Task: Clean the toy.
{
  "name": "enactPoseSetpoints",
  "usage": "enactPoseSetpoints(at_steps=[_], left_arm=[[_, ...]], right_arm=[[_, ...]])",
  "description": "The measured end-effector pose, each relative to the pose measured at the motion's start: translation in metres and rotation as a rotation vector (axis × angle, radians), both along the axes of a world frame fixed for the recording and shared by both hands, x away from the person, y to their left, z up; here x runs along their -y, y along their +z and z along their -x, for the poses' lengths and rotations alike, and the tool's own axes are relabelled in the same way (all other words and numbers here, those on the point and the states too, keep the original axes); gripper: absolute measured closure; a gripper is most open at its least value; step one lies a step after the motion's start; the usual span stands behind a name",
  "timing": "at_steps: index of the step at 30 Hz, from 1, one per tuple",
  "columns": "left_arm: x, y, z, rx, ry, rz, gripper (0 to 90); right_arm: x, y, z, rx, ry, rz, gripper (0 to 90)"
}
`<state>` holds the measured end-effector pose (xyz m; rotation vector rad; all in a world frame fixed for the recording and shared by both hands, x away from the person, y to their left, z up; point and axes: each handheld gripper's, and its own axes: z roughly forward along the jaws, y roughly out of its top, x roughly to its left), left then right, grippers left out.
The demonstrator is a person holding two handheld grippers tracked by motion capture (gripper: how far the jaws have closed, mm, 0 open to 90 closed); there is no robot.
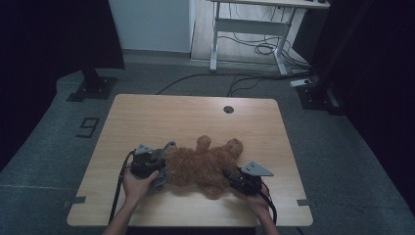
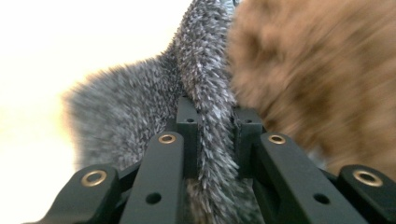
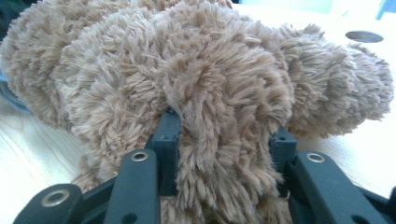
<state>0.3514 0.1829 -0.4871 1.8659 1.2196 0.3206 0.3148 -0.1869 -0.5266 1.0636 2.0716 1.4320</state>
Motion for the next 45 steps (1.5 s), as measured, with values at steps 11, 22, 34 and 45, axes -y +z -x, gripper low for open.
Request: enactPoseSetpoints(at_steps=[11,22,34,45], left_arm=[[0.090,0.062,0.013,0.151,-0.218,0.021,77.3],[0.223,0.034,-0.003,0.097,-0.379,-0.136,77.0],[0.168,0.035,-0.010,0.092,-0.264,-0.111,77.1],[0.083,0.031,-0.008,0.101,-0.135,-0.107,77.0]], right_arm=[[-0.001,0.000,0.000,0.001,-0.006,-0.004,58.2],[-0.001,-0.001,-0.001,0.004,-0.011,-0.006,58.1],[-0.003,-0.003,-0.001,0.009,-0.024,-0.006,58.2],[-0.002,-0.003,-0.001,0.010,-0.015,-0.013,58.2]])
